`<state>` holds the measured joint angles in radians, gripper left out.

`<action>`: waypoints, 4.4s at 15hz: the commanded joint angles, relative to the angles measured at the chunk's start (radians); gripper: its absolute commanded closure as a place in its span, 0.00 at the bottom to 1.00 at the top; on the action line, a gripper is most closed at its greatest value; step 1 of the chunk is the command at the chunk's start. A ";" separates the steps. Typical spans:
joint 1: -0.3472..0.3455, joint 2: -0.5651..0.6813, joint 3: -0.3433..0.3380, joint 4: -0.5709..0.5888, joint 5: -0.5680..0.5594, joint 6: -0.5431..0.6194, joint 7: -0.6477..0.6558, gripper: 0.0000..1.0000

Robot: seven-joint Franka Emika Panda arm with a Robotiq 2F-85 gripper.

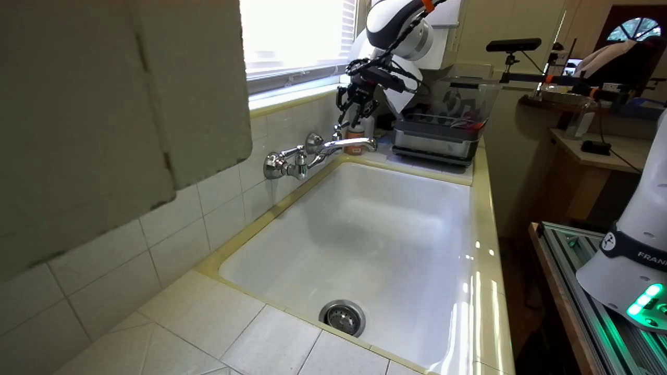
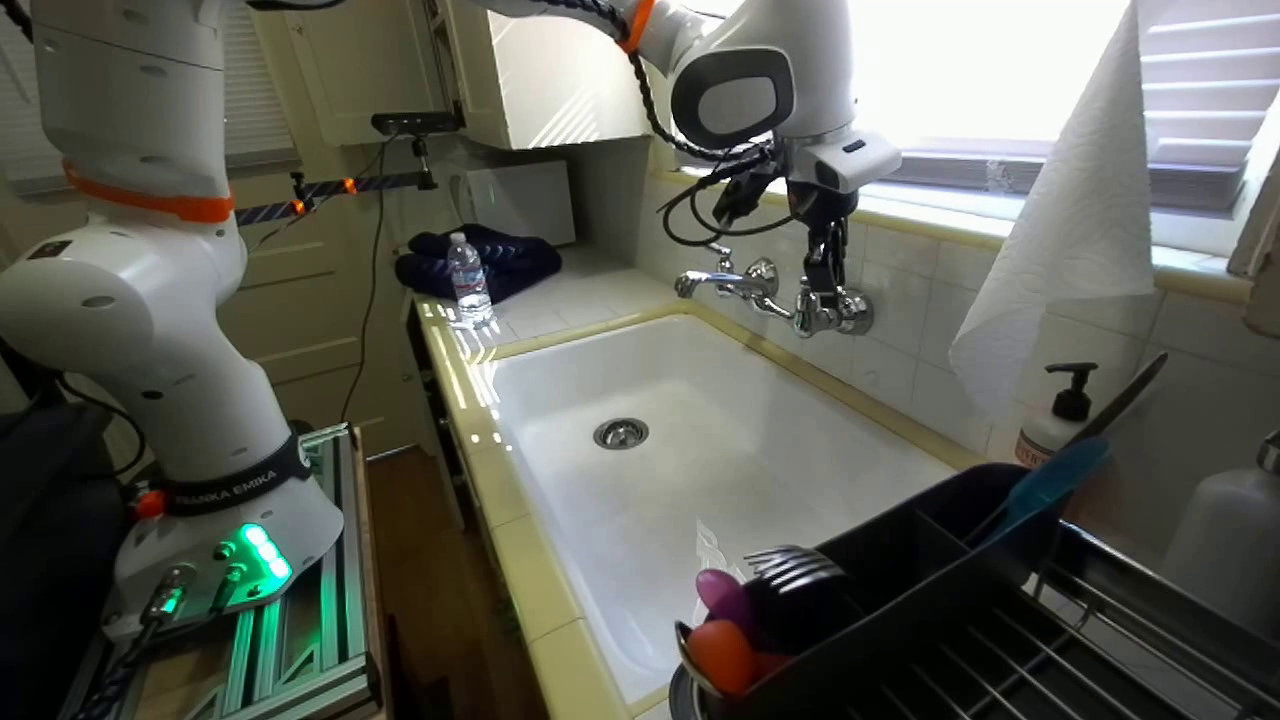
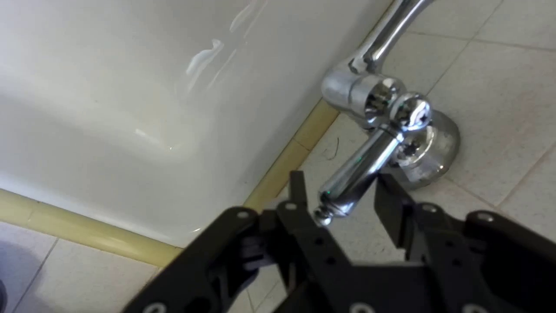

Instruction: Push the faucet handle on the right forwards then push the faucet to the left.

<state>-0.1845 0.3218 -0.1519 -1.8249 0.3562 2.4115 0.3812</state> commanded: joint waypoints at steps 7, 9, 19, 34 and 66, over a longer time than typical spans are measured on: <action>0.005 -0.279 -0.054 -0.163 -0.362 -0.595 0.011 0.00; 0.007 -0.286 -0.049 -0.166 -0.454 -0.590 -0.006 0.00; -0.012 -0.180 -0.053 -0.138 -0.447 -0.131 -0.156 0.00; -0.043 0.049 0.027 0.038 -0.141 0.105 -0.409 0.00; -0.001 0.042 -0.026 0.132 -0.407 -0.307 -0.277 0.00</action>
<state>-0.1736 0.4028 -0.1929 -1.6556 -0.0773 2.0324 0.1321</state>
